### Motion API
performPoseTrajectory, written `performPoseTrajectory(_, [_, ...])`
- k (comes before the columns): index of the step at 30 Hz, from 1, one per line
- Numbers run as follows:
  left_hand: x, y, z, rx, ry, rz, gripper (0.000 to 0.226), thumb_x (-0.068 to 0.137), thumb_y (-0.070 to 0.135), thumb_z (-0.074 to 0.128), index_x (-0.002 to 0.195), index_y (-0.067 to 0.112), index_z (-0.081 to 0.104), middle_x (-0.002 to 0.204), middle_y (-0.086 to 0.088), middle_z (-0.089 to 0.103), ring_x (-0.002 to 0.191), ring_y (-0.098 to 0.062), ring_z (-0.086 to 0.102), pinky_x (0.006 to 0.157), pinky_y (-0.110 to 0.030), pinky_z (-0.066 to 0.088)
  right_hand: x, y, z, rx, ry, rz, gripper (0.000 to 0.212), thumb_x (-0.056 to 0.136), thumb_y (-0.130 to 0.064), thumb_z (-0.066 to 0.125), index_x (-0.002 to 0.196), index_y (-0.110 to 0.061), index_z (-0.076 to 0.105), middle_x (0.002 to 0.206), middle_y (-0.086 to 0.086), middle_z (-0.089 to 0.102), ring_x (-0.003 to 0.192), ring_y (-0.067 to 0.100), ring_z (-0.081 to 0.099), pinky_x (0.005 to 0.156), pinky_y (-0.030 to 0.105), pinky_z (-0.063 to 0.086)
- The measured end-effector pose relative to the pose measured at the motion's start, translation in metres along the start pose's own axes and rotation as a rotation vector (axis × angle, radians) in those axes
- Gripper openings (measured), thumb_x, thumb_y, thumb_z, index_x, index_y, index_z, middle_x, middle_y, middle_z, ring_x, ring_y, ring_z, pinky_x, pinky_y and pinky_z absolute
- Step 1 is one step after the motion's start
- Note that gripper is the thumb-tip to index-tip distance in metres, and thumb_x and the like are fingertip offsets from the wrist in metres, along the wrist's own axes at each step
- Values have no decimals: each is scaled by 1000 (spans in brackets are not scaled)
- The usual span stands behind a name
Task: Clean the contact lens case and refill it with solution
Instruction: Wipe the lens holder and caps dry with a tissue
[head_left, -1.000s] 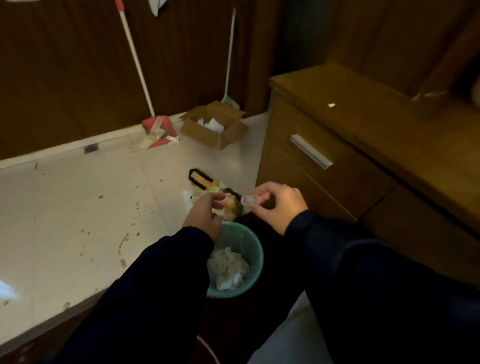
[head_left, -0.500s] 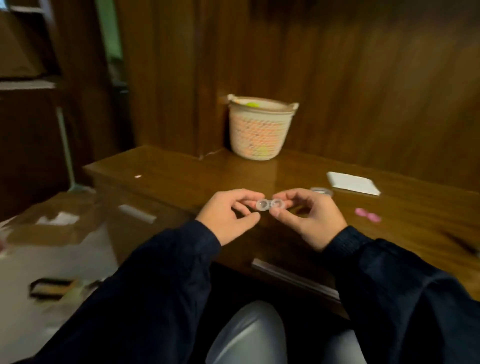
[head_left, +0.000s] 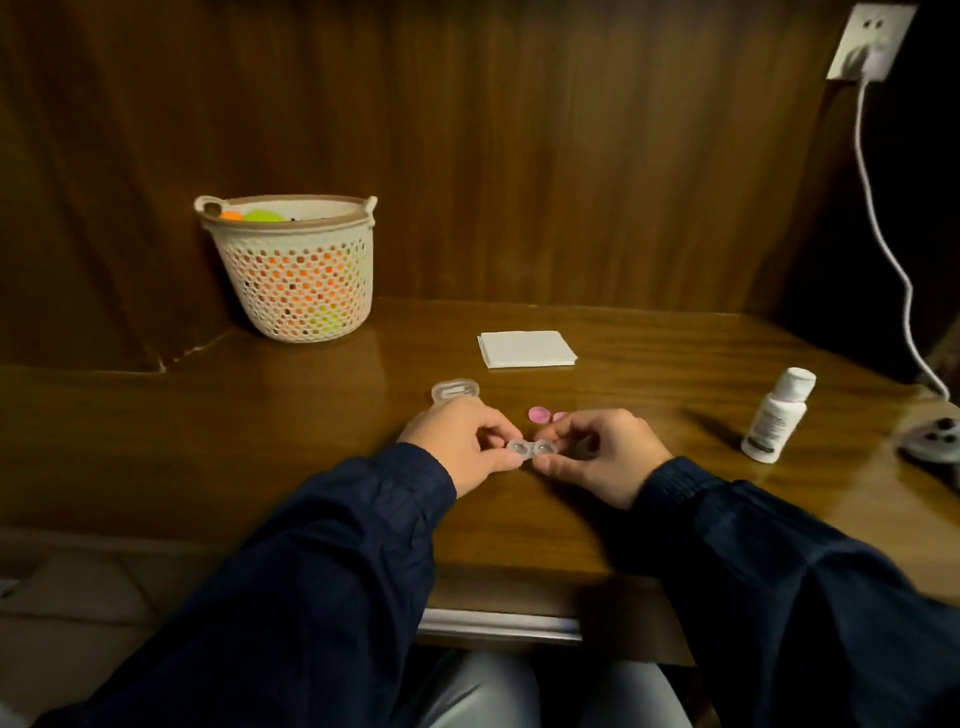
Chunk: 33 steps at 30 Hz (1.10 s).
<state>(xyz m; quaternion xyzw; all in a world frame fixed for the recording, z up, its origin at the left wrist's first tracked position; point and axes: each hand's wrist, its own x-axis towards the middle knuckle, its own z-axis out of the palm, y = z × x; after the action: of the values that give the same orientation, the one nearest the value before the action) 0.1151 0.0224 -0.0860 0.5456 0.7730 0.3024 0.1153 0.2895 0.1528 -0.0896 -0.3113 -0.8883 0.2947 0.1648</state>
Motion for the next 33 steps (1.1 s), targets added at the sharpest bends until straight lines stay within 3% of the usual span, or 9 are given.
performPoseTrajectory(5, [9,-7,7,22,-12,-33,21,89,43,79,110,38,80,100,16,69,92,-9,65,85,-42,62,16,-3,8,-141,-23,61,15,82,-55,82,83,-46,71,94,-22,71,109,18,63,104,49,51])
performPoseTrajectory(10, [8,-10,4,45,0,-19,34,89,50,75,121,37,75,98,19,67,95,-7,64,85,-34,59,16,-9,6,-160,-29,89,26,81,-63,80,99,-47,69,95,-24,70,106,14,64,103,47,53])
performPoseTrajectory(13, [15,-12,-10,-9,100,-20,19,89,52,73,101,38,75,94,18,68,92,-7,65,82,-35,58,27,-12,-6,-155,49,65,33,81,-64,79,103,-43,68,85,-24,69,90,1,67,88,38,59])
performPoseTrajectory(16, [42,-16,-30,-141,279,-57,20,93,45,69,79,31,69,81,15,68,75,-4,65,66,-26,56,56,-14,-24,-29,175,24,18,88,-41,82,90,-36,65,73,-19,72,68,-2,70,55,11,50])
performPoseTrajectory(21, [102,-19,-47,-163,260,-105,40,102,39,60,70,19,73,68,3,66,67,-18,61,69,-38,52,128,-12,-38,-91,162,35,30,97,-49,69,77,-27,73,70,-14,72,70,4,66,55,19,44])
performPoseTrajectory(23, [129,-28,-50,-205,184,-180,42,109,30,50,78,21,76,86,0,73,76,-21,64,74,-37,51,159,-9,-38,-112,97,49,26,101,-40,67,80,-27,74,73,-16,72,76,7,68,58,17,43])
performPoseTrajectory(26, [164,-47,-55,-309,76,-266,35,107,5,41,115,17,73,117,-5,74,91,-15,66,65,-22,47,199,-8,-32,-188,7,27,5,97,-29,73,93,-28,73,90,-13,70,92,14,67,64,17,44])
performPoseTrajectory(29, [185,-56,-53,-369,-41,-306,49,102,-8,38,141,13,59,130,-7,71,104,-16,68,56,-15,44,231,-17,-15,-257,-114,114,27,92,-51,75,97,-25,75,98,-5,71,92,15,64,72,27,47])
performPoseTrajectory(33, [200,-65,-42,-446,-136,-294,61,98,-18,35,151,10,45,139,-13,67,116,-22,67,55,-25,40,258,-27,6,-366,-179,229,57,84,-69,73,107,-17,75,102,1,71,83,15,63,59,28,46])
